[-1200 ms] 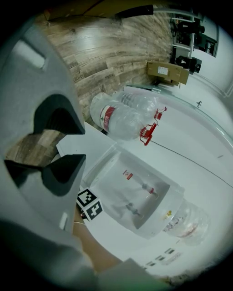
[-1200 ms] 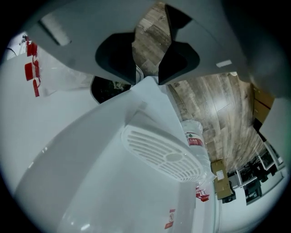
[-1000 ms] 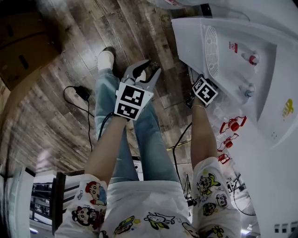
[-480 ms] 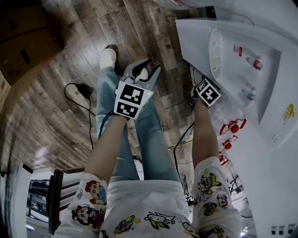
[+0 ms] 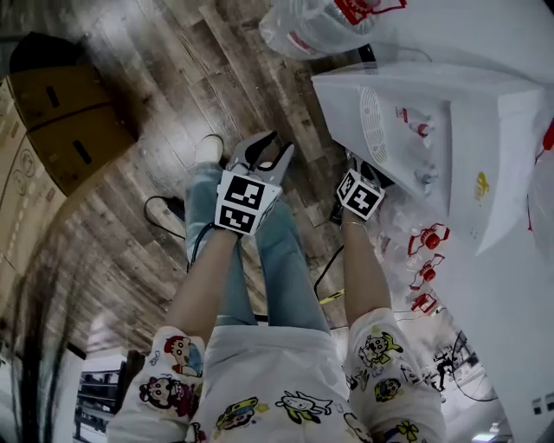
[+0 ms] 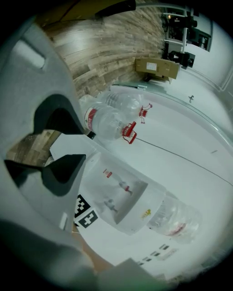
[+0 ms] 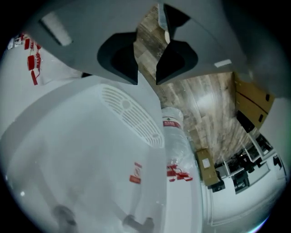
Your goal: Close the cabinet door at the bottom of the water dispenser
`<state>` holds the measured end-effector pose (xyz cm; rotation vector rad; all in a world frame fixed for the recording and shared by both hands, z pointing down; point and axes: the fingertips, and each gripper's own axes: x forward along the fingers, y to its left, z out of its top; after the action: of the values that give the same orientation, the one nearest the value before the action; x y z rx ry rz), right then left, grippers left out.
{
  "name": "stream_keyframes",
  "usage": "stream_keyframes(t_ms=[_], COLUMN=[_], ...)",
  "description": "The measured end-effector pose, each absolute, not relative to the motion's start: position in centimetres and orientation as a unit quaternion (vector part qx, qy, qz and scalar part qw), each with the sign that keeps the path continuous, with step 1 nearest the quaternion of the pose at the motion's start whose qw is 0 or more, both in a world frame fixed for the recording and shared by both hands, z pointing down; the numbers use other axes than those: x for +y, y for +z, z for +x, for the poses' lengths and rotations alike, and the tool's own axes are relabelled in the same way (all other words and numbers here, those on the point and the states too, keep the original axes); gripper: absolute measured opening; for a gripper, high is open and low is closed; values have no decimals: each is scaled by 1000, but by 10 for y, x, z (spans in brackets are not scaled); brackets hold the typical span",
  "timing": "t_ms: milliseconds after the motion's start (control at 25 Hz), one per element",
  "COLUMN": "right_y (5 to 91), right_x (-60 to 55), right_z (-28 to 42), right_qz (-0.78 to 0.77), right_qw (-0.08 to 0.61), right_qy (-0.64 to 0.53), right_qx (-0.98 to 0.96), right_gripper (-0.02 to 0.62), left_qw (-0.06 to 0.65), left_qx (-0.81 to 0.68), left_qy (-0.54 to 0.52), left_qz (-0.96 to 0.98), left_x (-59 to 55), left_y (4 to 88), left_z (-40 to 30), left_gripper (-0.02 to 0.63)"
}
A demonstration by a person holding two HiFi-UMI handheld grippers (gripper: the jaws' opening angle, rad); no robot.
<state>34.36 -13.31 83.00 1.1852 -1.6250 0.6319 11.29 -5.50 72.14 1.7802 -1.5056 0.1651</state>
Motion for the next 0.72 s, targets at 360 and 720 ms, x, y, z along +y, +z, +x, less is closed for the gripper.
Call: stream_keyframes(t_ms=[360, 720], right_y=[694, 514], right_x=[-141, -139], right_z=[195, 121], right_qz=[444, 461], right_qw=[402, 256], right_qy=[217, 189], right_qx=[-771, -828], right_gripper=[140, 135], left_qw=[325, 253], left_qx=[-569, -573], left_qy=[71, 57], left_qz=[752, 778], left_x=[-71, -70], left_y=[606, 483], left_z=[29, -38], left_gripper=[137, 137])
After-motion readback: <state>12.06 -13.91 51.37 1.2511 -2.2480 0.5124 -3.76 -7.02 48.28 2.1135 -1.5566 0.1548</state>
